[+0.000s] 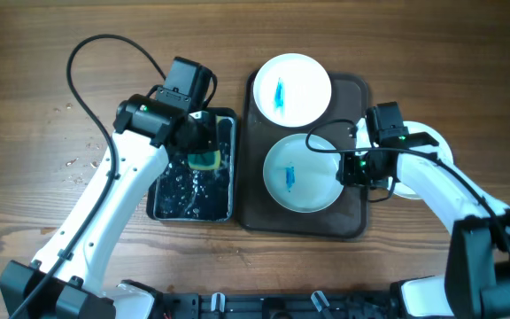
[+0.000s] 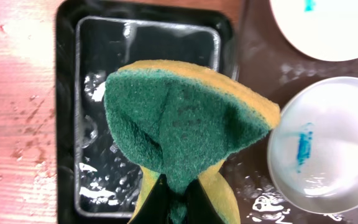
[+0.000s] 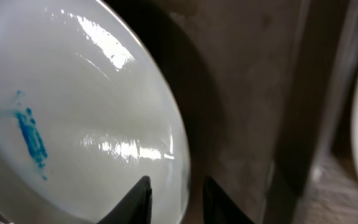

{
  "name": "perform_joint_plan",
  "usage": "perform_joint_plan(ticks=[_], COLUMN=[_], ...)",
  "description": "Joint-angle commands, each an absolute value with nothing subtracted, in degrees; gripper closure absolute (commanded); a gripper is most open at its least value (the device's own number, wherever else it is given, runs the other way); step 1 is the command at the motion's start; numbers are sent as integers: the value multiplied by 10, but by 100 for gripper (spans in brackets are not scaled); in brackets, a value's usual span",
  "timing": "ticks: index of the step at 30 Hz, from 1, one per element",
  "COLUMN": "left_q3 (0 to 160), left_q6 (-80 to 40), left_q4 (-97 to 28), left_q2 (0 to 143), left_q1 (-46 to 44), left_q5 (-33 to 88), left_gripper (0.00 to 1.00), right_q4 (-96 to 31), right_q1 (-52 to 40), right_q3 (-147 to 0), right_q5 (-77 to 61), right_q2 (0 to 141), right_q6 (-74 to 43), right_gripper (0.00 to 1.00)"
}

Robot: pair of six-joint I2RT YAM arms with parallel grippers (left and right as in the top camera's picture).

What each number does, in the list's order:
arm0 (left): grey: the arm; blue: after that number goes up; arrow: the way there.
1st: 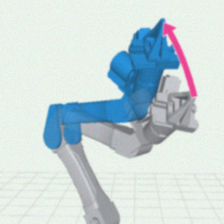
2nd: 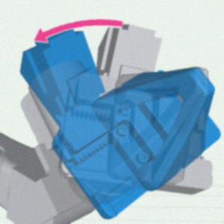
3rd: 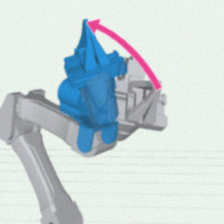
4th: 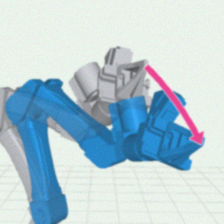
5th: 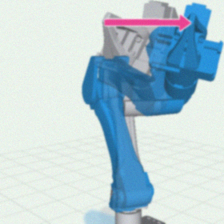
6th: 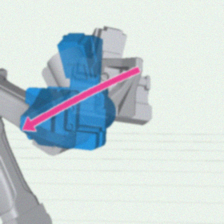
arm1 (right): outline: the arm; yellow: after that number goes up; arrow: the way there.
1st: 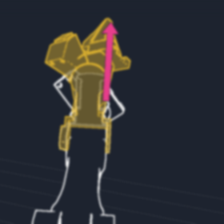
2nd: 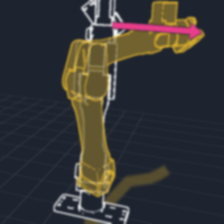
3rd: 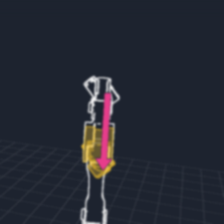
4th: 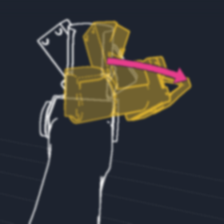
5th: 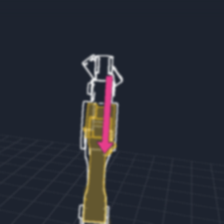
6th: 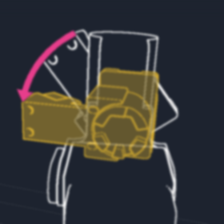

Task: Clean dirty plates on tray and stack at the side
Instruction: 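Grasp the green sponge with the left gripper and lift it, then scrub the front plate with the sponge while the right gripper holds it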

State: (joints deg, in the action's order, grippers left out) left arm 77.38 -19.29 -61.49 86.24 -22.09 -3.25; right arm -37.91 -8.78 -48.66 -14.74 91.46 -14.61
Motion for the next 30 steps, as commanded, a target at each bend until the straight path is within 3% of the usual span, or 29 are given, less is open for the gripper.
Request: perform_joint_plan(ticks=[1, 3, 7, 21, 25, 30], left_q3=[779, 779, 778, 778, 778, 778], left_q6=[-184, -190, -236, -332, -335, -325], left_q4=[-596, -582, -537, -355, -356, -449], left_q2=[865, 874, 907, 1135, 1173, 1180], left_q1=[-237, -247, -275, -413, -418, -417], left_q5=[35, 69, 105, 157, 71, -234], left_gripper=[96, 96, 96, 96, 96, 96], right_q4=[-369, -355, -333, -342, -345, -345], right_q1=[-85, -85, -85, -85, -85, -85], right_q3=[-494, -494, -491, -491, -491, -491], right_q5=[-146, -140, -140, -138, -138, -138], right_q2=[948, 959, 973, 974, 974, 974], right_q6=[-150, -156, -157, -167, -168, -168], right_gripper=[72, 76, 96, 96, 96, 96])
